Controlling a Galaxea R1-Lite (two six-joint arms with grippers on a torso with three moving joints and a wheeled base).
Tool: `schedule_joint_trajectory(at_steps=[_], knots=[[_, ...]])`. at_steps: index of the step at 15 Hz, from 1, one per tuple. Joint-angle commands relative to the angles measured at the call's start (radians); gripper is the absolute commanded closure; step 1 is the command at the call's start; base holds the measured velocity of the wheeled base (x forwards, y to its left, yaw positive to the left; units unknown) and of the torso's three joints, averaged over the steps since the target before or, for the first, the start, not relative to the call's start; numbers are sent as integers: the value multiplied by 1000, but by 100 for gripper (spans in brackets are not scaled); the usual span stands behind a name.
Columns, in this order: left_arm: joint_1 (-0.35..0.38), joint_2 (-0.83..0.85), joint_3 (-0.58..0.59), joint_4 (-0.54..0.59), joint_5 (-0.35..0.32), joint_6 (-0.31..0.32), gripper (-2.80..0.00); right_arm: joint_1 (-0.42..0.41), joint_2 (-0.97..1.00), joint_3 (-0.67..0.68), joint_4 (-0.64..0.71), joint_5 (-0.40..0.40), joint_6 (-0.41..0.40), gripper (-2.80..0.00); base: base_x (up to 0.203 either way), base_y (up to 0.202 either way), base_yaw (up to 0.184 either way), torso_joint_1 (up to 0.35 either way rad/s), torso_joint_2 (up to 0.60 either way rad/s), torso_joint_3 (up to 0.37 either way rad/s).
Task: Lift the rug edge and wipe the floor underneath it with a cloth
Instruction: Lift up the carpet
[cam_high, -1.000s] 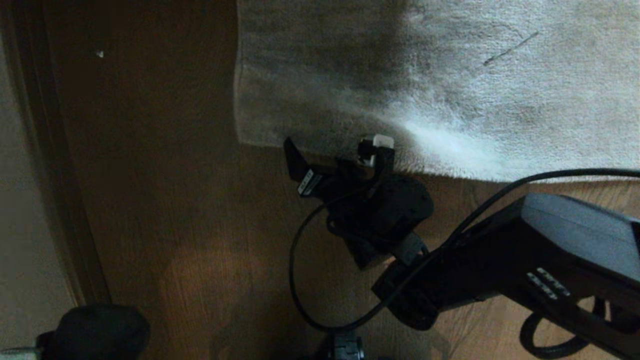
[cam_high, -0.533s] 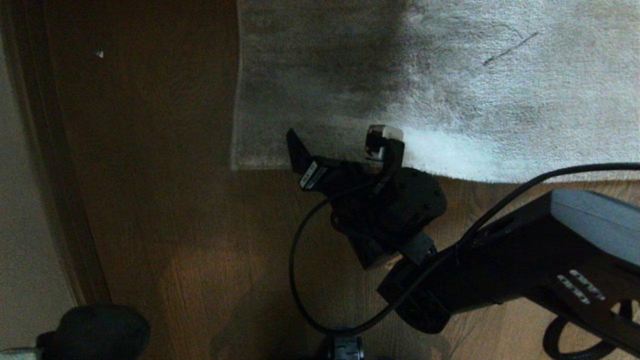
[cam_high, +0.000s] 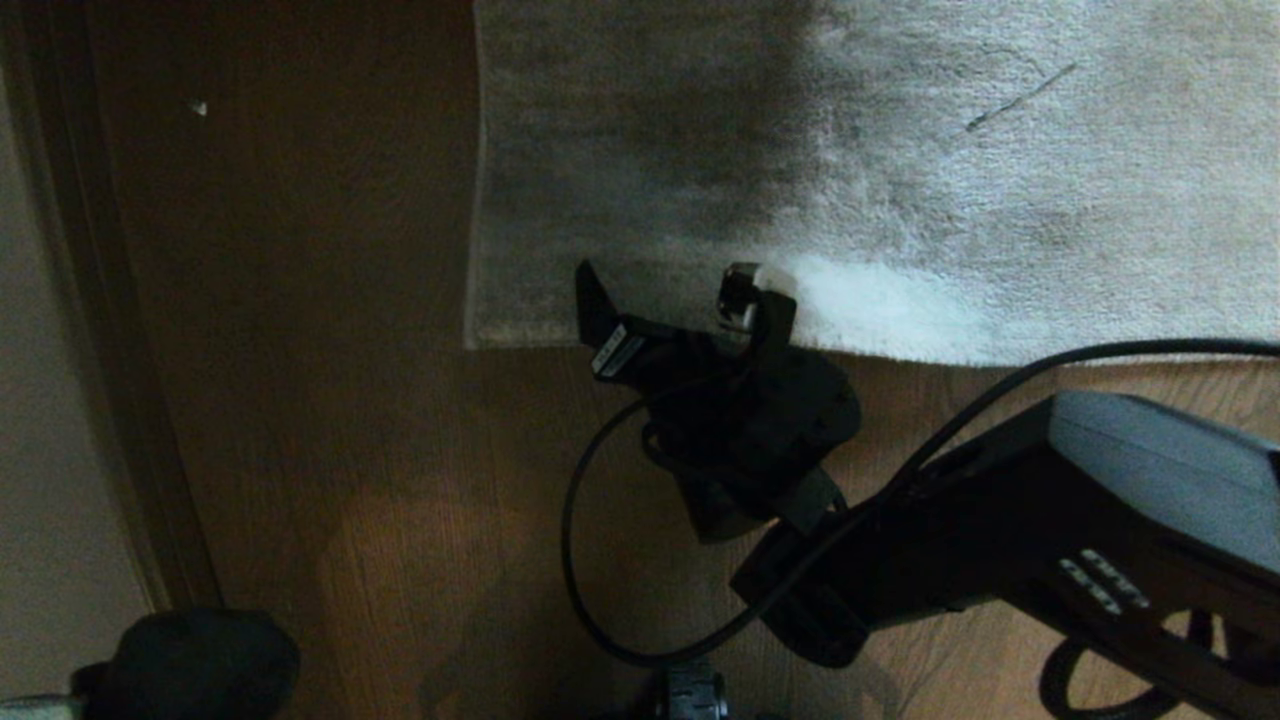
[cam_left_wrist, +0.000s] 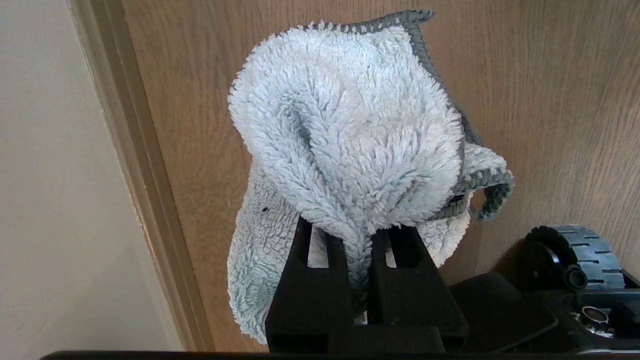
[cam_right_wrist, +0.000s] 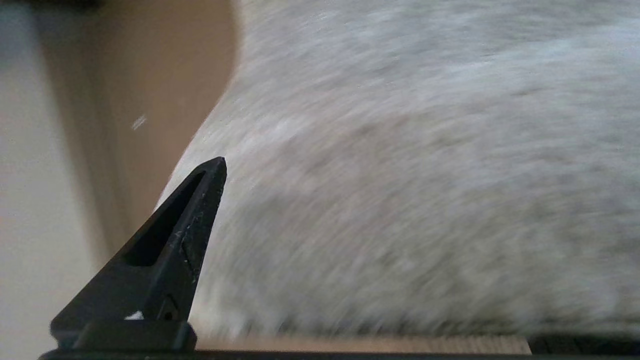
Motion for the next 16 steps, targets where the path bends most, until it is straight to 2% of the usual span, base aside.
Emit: schedule_joint_trajectory(at_steps=[1, 4, 8, 16], knots=[[0, 0, 0, 0, 0, 0, 0, 0, 48, -35, -48, -28, 32, -280, 0, 0, 0, 0, 0, 0], [0, 0, 0, 0, 0, 0, 0, -1, 92, -121, -48, -29, 54, -280, 0, 0, 0, 0, 0, 0], [0, 0, 0, 0, 0, 0, 0, 7, 133, -170, -48, -28, 61, -280, 0, 0, 0, 0, 0, 0], [0, 0, 0, 0, 0, 0, 0, 77, 153, -176, -48, -22, 54, -280, 0, 0, 0, 0, 0, 0]])
